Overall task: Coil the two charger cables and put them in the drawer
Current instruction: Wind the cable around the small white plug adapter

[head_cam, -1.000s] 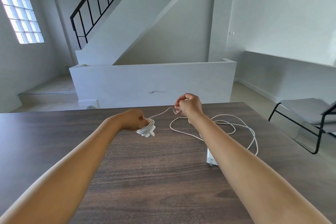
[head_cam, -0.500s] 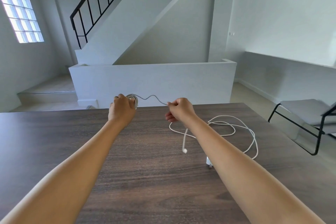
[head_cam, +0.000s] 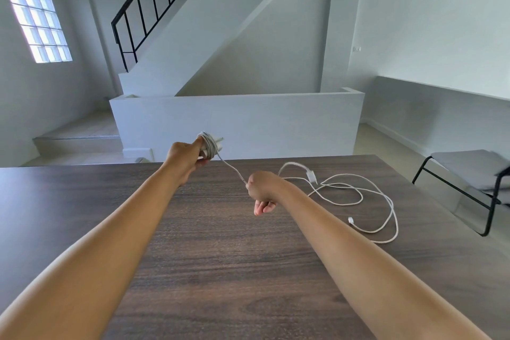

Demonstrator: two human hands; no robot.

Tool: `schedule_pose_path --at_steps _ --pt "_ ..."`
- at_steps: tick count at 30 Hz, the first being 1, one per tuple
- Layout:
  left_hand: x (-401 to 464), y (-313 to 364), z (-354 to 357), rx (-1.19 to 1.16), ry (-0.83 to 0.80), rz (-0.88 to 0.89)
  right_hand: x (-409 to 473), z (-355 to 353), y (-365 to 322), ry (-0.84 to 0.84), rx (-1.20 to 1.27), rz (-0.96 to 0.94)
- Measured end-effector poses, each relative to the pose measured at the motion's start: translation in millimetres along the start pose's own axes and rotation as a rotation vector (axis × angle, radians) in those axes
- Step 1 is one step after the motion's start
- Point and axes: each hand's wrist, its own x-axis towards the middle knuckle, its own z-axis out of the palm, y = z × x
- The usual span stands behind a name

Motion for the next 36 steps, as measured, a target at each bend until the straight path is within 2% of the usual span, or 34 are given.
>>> schedule_pose_path --at_steps 2,6,9,14,16,19,23,27,32,36 --pt "-5 5 3 -0.114 -0.076 -0.017 1 0 0 0.032 0.04 -0.007" --pt "-15 16 -4 -0.319 -0.282 -0.091 -1 -4 5 0.142 0.125 -0.15" --pt "-18 18 -10 -0.313 -0.498 -0.134 -4 -5 11 0.223 0.138 -0.289" --pt "-23 27 -18 -0.061 -0.76 -0.163 6 -13 26 0.434 -0.01 -0.514" --pt "-25 33 -24 0.079 -0.918 -0.187 8 -19 32 0.414 0.014 -0.545" --pt "-29 42 -24 0.429 -1.098 -0.198 8 -26 35 0.284 0.031 -0.553" --pt "-35 40 -8 0.9 -0.995 -0.242 5 -34 31 0.263 0.043 -0.541" --pt "-28 18 1 1.159 -0.75 -0.088 1 -30 21 0.293 0.097 -0.562" --pt "-13 -6 3 1.259 -0.511 0.261 0 -16 18 0.42 0.189 -0.557" --pt "-9 -18 2 1.031 -0.112 0.389 -1 -12 17 0.408 0.329 -0.562"
